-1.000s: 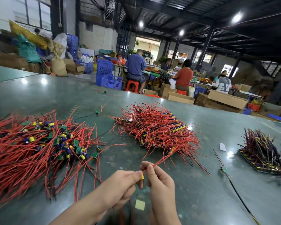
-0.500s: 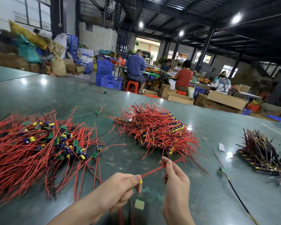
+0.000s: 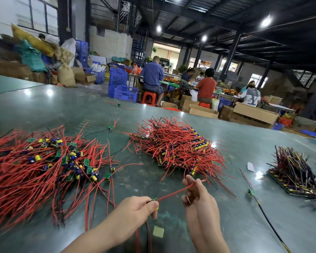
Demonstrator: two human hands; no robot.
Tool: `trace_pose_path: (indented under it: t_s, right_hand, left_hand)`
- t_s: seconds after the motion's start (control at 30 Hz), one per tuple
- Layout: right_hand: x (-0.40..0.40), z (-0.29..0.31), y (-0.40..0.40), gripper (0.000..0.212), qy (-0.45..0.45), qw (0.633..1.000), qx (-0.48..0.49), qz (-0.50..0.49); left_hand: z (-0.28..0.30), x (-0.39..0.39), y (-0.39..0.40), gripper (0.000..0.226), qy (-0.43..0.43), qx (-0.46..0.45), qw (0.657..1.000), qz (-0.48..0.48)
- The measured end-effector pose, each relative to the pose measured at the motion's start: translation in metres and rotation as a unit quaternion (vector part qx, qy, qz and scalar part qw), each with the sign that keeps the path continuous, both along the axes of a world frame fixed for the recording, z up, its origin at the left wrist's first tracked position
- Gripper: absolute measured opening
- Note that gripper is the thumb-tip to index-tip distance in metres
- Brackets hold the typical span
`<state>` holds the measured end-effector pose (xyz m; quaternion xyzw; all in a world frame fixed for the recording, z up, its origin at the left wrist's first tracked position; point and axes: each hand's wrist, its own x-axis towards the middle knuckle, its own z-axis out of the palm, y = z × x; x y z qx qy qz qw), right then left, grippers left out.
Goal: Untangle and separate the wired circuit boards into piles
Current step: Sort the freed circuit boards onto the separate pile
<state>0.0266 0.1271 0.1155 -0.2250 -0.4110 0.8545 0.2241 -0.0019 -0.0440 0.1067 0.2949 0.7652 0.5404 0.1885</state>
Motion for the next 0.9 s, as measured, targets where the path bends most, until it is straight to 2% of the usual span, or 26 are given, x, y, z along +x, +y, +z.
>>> trace_pose_path:
  t_s: [0.07,0.1,0.13,0.2,0.23,0.27,0.3,0.37,0.43,0.47,0.5,0.53,0.57,0.6,0.67,0.73,0.8,0.87,0.9]
  right_hand:
    - [0.0,0.001,0.0,0.034,0.029,0.991,-0.124,0.046]
    - [0.0,0.001,0.0,0.036,0.041,0.987,-0.148,0.052]
    - [0.0,0.0,0.001,0.036,0.039,0.991,-0.119,0.048]
    - [0.003,-0.003,0.003,0.031,-0.007,0.997,0.079,0.004]
    - [0.004,-0.003,0.004,0.028,-0.02,0.982,0.187,-0.036]
    - [0.005,-0.005,0.005,0.024,-0.018,0.962,0.264,-0.065]
    - [0.005,-0.005,0.007,0.022,-0.01,0.953,0.291,-0.082]
    - [0.005,-0.004,0.008,0.025,0.006,0.969,0.238,-0.065]
    - [0.006,0.002,0.009,0.027,0.045,0.997,0.055,0.029]
    - [0.006,0.004,0.008,0.025,0.065,0.995,-0.025,0.067]
    - [0.006,0.005,0.007,0.024,0.08,0.991,-0.066,0.083]
    - [0.007,0.005,0.007,0.024,0.084,0.991,-0.065,0.084]
    - [0.008,0.005,0.008,0.025,0.07,0.995,-0.015,0.067]
    - [0.009,0.003,0.008,0.027,0.04,0.996,0.079,0.026]
    - [0.011,0.001,0.008,0.027,0.011,0.958,0.269,-0.1]
    - [0.011,-0.001,0.007,0.026,0.007,0.913,0.366,-0.179]
    - [0.01,-0.004,0.009,0.028,0.008,0.909,0.368,-0.196]
    - [0.011,-0.002,0.01,0.03,-0.003,0.937,0.304,-0.17]
    - [0.011,0.0,0.011,0.032,-0.012,0.963,0.234,-0.134]
  left_hand:
    - [0.003,0.0,-0.001,0.034,-0.058,0.03,0.998,-0.022]
    - [0.005,0.0,-0.002,0.035,-0.092,0.046,0.994,-0.032]
    - [0.007,0.0,-0.003,0.035,-0.118,0.057,0.991,-0.037]
    - [0.009,-0.001,-0.005,0.035,-0.134,0.067,0.988,-0.034]
    - [0.008,-0.002,-0.005,0.035,-0.129,0.066,0.989,-0.028]
    - [0.008,-0.003,-0.005,0.035,-0.122,0.063,0.99,-0.022]
    - [0.008,-0.003,-0.005,0.035,-0.119,0.061,0.991,-0.018]
    - [0.009,-0.003,-0.006,0.034,-0.152,0.078,0.985,-0.022]
    - [0.013,-0.004,-0.009,0.034,-0.242,0.118,0.962,-0.041]
    - [0.015,-0.005,-0.011,0.035,-0.291,0.139,0.945,-0.053]
    - [0.016,-0.006,-0.012,0.035,-0.331,0.155,0.929,-0.063]
    - [0.017,-0.007,-0.014,0.035,-0.358,0.164,0.917,-0.068]
    - [0.017,-0.008,-0.015,0.035,-0.369,0.164,0.912,-0.07]
    - [0.016,-0.009,-0.016,0.035,-0.363,0.155,0.916,-0.072]
    - [0.014,-0.007,-0.014,0.034,-0.296,0.116,0.945,-0.078]
    - [0.013,-0.003,-0.01,0.034,-0.21,0.074,0.971,-0.089]
    - [0.012,-0.002,-0.007,0.035,-0.155,0.046,0.982,-0.096]
    - [0.012,-0.001,-0.006,0.035,-0.135,0.031,0.985,-0.099]
    - [0.012,-0.001,-0.007,0.034,-0.137,0.031,0.985,-0.1]
